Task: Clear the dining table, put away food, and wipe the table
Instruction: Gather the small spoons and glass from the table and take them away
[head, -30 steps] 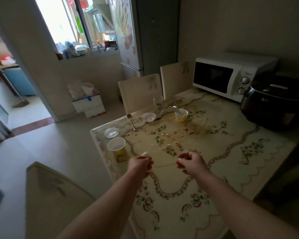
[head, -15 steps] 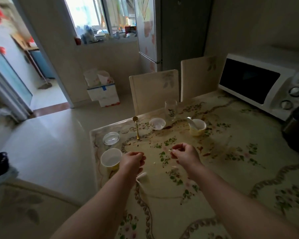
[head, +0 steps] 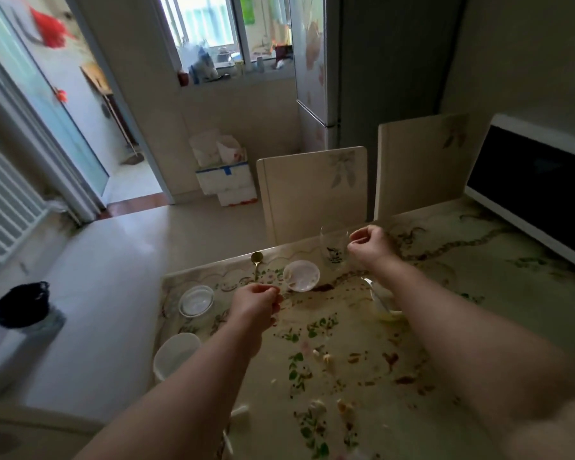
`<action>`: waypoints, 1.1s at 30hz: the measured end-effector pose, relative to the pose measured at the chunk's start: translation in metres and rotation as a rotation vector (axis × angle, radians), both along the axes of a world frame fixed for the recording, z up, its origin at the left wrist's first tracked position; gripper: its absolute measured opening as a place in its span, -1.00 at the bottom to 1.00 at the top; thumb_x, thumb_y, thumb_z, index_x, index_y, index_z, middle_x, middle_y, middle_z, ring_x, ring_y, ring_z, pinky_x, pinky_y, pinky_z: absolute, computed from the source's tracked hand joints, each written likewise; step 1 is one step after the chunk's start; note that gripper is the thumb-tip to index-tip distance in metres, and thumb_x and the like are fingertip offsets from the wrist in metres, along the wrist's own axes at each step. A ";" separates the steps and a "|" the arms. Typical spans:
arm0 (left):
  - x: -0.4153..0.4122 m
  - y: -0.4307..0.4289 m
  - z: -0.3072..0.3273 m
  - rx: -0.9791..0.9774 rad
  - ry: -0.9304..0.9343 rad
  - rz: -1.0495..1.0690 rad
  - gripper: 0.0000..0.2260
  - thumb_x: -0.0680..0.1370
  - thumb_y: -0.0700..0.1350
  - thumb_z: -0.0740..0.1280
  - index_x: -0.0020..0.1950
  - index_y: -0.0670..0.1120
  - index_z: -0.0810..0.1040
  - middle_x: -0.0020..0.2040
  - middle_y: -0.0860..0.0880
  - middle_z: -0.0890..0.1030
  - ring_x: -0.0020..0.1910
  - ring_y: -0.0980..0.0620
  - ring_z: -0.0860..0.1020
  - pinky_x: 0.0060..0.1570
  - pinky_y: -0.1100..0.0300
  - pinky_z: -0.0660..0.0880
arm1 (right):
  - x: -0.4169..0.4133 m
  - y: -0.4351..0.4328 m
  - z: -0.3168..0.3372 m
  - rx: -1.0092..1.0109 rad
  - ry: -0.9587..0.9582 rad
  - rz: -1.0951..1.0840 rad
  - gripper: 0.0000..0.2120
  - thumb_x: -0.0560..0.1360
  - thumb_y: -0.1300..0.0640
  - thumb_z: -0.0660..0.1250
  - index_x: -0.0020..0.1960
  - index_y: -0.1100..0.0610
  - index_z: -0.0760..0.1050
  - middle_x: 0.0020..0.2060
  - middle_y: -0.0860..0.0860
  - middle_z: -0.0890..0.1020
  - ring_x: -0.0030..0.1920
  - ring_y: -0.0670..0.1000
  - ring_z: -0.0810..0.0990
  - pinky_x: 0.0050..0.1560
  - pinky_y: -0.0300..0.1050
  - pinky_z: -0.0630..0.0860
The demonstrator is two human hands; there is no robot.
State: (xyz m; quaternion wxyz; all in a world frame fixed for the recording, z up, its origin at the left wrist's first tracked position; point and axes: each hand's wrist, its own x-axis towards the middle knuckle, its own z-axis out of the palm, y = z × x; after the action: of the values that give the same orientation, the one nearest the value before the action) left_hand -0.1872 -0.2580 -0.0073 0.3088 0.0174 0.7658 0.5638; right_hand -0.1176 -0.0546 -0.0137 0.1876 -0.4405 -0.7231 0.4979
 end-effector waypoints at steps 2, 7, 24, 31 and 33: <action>-0.007 0.013 0.001 -0.015 0.015 -0.007 -0.87 0.62 -0.22 0.21 0.02 -0.15 0.56 -0.16 -0.08 0.60 -0.20 0.02 0.51 -0.18 0.16 0.44 | -0.012 0.022 -0.005 0.001 -0.050 0.032 -0.79 0.45 0.24 0.38 -0.03 0.01 0.40 -0.11 -0.02 0.52 0.05 0.08 0.55 0.10 0.02 0.57; -0.028 0.039 -0.008 -0.027 0.007 -0.001 -0.85 0.62 -0.24 0.19 -0.02 -0.17 0.55 -0.15 -0.12 0.59 -0.22 0.00 0.49 -0.23 0.19 0.42 | -0.043 0.059 -0.028 -0.044 -0.156 0.121 -0.48 0.38 0.20 0.50 0.25 0.11 0.36 0.12 0.11 0.50 0.07 0.07 0.50 0.11 -0.04 0.53; -0.060 0.082 -0.060 -0.114 -0.002 0.044 -0.84 0.62 -0.23 0.19 0.06 -0.17 0.56 -0.05 -0.14 0.62 -0.16 0.00 0.52 -0.22 0.19 0.44 | -0.093 0.092 -0.091 -0.013 -0.166 0.194 -0.12 0.23 0.17 0.60 0.44 0.09 0.23 0.35 0.10 0.40 0.31 0.12 0.43 0.18 -0.05 0.44; -0.066 0.076 -0.065 -0.117 0.008 0.059 -0.84 0.62 -0.23 0.19 0.03 -0.17 0.57 -0.12 -0.10 0.60 -0.18 0.01 0.51 -0.20 0.18 0.44 | -0.093 0.096 -0.096 0.067 -0.148 0.218 -0.21 0.19 0.14 0.63 0.31 0.06 0.33 0.26 0.06 0.48 0.15 0.04 0.49 0.07 -0.10 0.49; -0.067 0.070 -0.066 -0.132 0.017 0.059 -0.85 0.62 -0.23 0.19 0.02 -0.16 0.57 -0.14 -0.09 0.60 -0.20 0.02 0.50 -0.22 0.18 0.43 | -0.092 0.092 -0.092 0.082 -0.121 0.218 -0.24 0.19 0.14 0.63 0.29 0.06 0.33 0.25 0.07 0.48 0.07 0.00 0.46 0.01 -0.14 0.47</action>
State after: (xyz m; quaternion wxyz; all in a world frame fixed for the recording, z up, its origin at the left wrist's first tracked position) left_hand -0.2545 -0.1881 -0.0731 0.2860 -0.0207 0.8040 0.5209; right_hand -0.2094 0.0374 -0.1058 0.1061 -0.3803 -0.7965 0.4579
